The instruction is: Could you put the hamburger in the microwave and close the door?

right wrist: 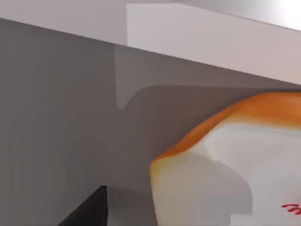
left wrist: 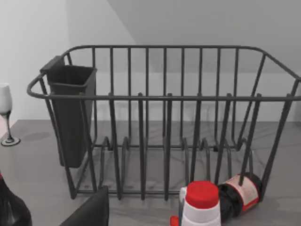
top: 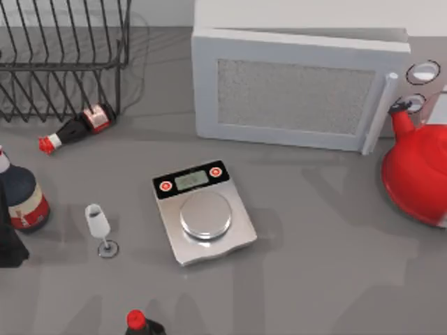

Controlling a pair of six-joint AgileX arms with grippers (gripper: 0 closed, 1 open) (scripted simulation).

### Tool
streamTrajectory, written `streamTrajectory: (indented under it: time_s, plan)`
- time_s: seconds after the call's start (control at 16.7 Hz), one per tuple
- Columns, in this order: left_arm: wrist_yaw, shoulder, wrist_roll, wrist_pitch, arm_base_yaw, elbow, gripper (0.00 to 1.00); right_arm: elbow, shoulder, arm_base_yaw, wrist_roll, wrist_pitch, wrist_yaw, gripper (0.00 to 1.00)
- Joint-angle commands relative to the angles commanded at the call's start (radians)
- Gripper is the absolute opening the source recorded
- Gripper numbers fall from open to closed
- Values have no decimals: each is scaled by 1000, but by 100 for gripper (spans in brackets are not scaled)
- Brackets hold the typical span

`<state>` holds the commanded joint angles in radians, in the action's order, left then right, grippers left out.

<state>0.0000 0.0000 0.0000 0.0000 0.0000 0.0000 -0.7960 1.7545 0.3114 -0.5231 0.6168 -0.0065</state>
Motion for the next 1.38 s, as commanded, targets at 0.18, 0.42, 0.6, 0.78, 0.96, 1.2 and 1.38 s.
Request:
streamTrajectory:
  time_s: [0.18,0.42,0.6,0.78,0.96,1.2,1.38]
  plan:
    - [0,0,0,0,0,0,100,1,6,-1,2,-8,0,100]
    - [0,0,0,0,0,0,100,1,6,-1,2,-8,0,85]
    - [0,0,0,0,0,0,100,1,6,-1,2,-8,0,62]
    - [0,0,0,0,0,0,100,1,6,-1,2,-8,0,40]
    - [0,0,0,0,0,0,100,1,6,-1,2,-8,0,17]
    - [0,0,0,0,0,0,100,1,6,-1,2,-8,0,0]
    - [0,0,0,0,0,0,100,1,6,-1,2,-8,0,0]
